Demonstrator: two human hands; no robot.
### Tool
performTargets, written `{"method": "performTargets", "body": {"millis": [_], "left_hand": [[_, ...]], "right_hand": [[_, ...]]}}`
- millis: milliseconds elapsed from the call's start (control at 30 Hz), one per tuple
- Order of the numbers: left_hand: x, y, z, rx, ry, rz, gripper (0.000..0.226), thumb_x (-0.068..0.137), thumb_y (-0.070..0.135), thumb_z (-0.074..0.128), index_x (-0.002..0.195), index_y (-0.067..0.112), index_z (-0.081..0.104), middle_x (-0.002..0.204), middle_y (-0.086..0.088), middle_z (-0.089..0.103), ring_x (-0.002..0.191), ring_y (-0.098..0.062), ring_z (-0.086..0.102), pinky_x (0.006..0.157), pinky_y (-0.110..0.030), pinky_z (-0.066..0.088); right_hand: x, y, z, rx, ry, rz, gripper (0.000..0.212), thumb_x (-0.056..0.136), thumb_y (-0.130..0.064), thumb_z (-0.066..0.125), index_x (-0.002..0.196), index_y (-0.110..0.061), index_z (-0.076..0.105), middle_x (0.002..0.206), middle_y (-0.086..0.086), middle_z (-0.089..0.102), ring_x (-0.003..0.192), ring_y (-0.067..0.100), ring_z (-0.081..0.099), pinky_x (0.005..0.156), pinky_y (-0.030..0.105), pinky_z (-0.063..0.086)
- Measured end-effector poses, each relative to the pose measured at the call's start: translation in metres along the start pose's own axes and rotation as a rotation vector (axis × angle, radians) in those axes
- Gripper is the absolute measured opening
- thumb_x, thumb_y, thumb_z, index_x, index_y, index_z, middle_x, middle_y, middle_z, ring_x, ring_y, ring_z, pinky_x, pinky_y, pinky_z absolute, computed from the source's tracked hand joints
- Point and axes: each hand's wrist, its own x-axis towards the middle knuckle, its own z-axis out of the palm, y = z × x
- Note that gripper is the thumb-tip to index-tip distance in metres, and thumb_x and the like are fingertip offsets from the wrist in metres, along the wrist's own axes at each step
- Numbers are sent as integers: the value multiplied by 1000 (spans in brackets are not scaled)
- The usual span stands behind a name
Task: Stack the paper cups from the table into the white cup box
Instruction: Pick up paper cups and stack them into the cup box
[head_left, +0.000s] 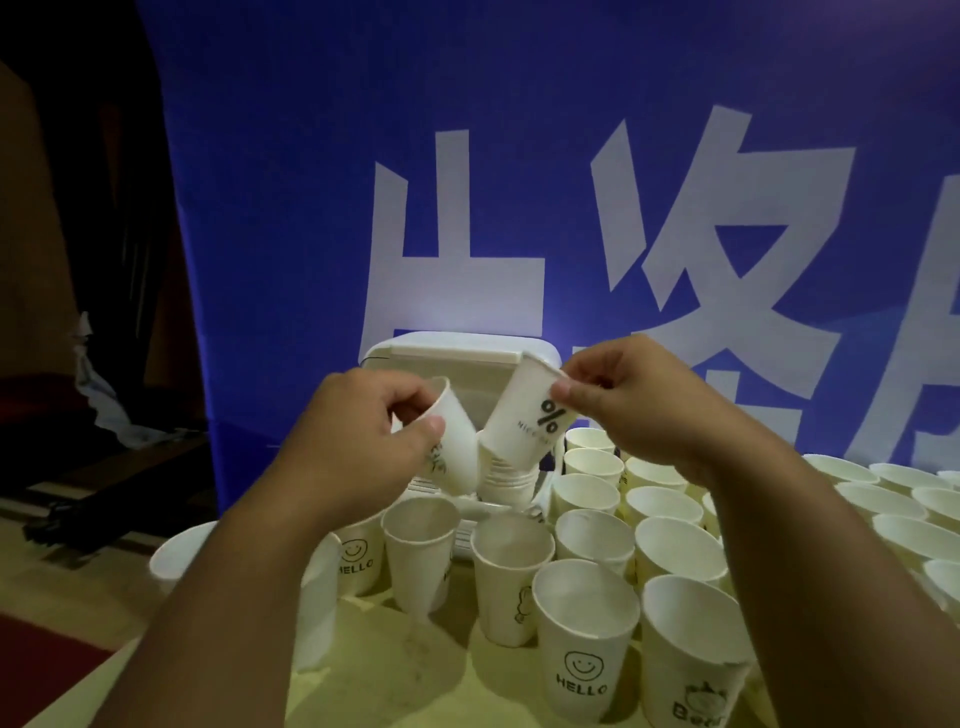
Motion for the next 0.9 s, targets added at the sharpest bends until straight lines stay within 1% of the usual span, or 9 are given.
{"method": "performTargets", "body": {"millis": [133, 267, 367, 433, 533, 633, 767, 833, 900], "left_hand": [[4, -7, 26, -15, 157, 7, 5, 94, 26, 69, 94, 28, 74, 69, 18, 60, 60, -4, 55, 55, -19, 39], [9, -9, 46, 120, 246, 47, 8, 99, 27, 63, 98, 23, 71, 83, 11, 62, 70, -11, 57, 55, -21, 38], [16, -9, 63, 189, 270, 73, 16, 102, 25, 56, 95, 18, 69, 88, 4, 66, 74, -16, 57, 56, -24, 42], [18, -7, 74, 199, 244, 64, 20, 105, 24, 52, 100, 16, 70, 94, 1, 67, 81, -20, 58, 66, -35, 55], [18, -1, 87, 207, 175, 43, 17, 105, 22, 54, 108, 17, 69, 105, 0, 67, 93, -20, 59, 86, -43, 57], [18, 1, 92, 261, 87, 42, 17, 100, 18, 61, 116, 22, 65, 115, 4, 62, 105, -18, 53, 99, -38, 47], [17, 0, 96, 484, -85, 6, 35, 90, 27, 75, 121, 35, 60, 121, 12, 53, 111, -16, 38, 102, -37, 30], [14, -2, 99, 412, -144, -64, 36, 90, 27, 76, 120, 36, 59, 123, 10, 44, 113, -18, 34, 109, -39, 36], [13, -2, 99, 235, -157, -133, 30, 94, 21, 72, 118, 33, 59, 126, 8, 43, 117, -19, 39, 111, -42, 44]], "right_hand": [[12, 12, 12, -23, 211, 54, 19, 99, -28, 57, 111, -21, 69, 98, -3, 65, 74, 12, 58, 59, 22, 44], [19, 22, 22, -113, 298, 108, 21, 99, -24, 57, 117, -19, 68, 113, 4, 66, 89, 18, 57, 71, 24, 44], [20, 21, 28, -131, 321, 122, 26, 98, -23, 59, 122, -18, 68, 118, 7, 66, 91, 18, 55, 76, 26, 44], [20, 22, 29, -124, 351, 132, 27, 98, -23, 61, 123, -18, 68, 120, 7, 65, 91, 17, 53, 78, 25, 43], [20, 22, 26, -112, 443, 133, 27, 97, -22, 61, 123, -17, 69, 120, 8, 65, 91, 17, 52, 81, 26, 42], [19, 20, 24, -125, 500, 91, 27, 98, -21, 60, 123, -15, 68, 119, 9, 65, 91, 16, 51, 82, 25, 42], [19, 16, 27, -158, 445, 28, 25, 98, -18, 60, 121, -16, 68, 117, 9, 64, 92, 17, 53, 81, 25, 44], [20, 16, 29, -213, 388, 20, 24, 97, -14, 61, 120, -18, 68, 114, 8, 63, 92, 19, 55, 77, 24, 46], [19, 16, 32, -269, 316, 11, 24, 96, -11, 61, 118, -17, 67, 112, 7, 63, 92, 21, 58, 73, 23, 46]]}}
